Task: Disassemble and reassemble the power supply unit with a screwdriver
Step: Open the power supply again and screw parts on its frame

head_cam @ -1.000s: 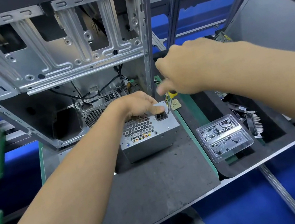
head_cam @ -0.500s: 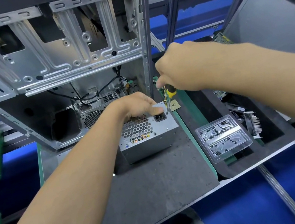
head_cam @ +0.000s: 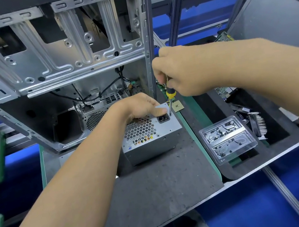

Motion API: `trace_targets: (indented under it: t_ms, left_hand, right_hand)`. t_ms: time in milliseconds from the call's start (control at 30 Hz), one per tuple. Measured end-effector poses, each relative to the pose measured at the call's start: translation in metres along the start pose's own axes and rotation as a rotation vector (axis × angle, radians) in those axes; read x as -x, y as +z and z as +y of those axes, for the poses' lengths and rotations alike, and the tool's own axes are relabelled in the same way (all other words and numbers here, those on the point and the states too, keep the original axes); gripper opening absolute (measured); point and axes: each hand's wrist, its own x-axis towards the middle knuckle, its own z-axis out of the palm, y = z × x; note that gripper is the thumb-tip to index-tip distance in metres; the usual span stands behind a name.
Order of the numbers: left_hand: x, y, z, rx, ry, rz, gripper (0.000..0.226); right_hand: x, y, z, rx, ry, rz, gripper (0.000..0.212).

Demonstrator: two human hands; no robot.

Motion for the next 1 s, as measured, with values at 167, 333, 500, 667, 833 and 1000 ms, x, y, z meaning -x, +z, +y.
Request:
trace_targets:
  t_ms: [167, 333, 500, 667, 833, 1000]
  left_hand:
    - [0.001, 0.001, 0.0, -0.014, -0.012, 0.003, 0.035]
    - [0.002, 0.001, 0.0, 0.004, -0.006, 0.008, 0.032]
    - [0.001, 0.0, 0.001, -0.021, -0.025, 0.003, 0.026]
    - [0.0, 0.0, -0.001, -0.028, -0.011, 0.004, 0.015]
    - [-0.001, 0.0, -0.003, -0.01, -0.006, 0.007, 0.027]
    - [-0.003, 0.0, -0.003, -0.028, -0.023, 0.013, 0.022]
  right_hand:
    - [0.0, 0.003, -0.003, 0.225, 0.122, 0.131, 0.053]
    - [0.003, -0.003, -0.001, -0.044, 0.012, -0.04, 0.018]
    - [0.003, -0.003, -0.005, 0.104, 0.089, 0.061, 0.042]
    - [0.006, -0.003, -0.006, 0.018, 0.097, -0.03, 0.046]
    - [0.003, -0.01, 0.0, -0.029, 0.001, 0.001, 0.025]
    - [0.004, 0.001, -0.009, 0.185, 0.128, 0.107, 0.053]
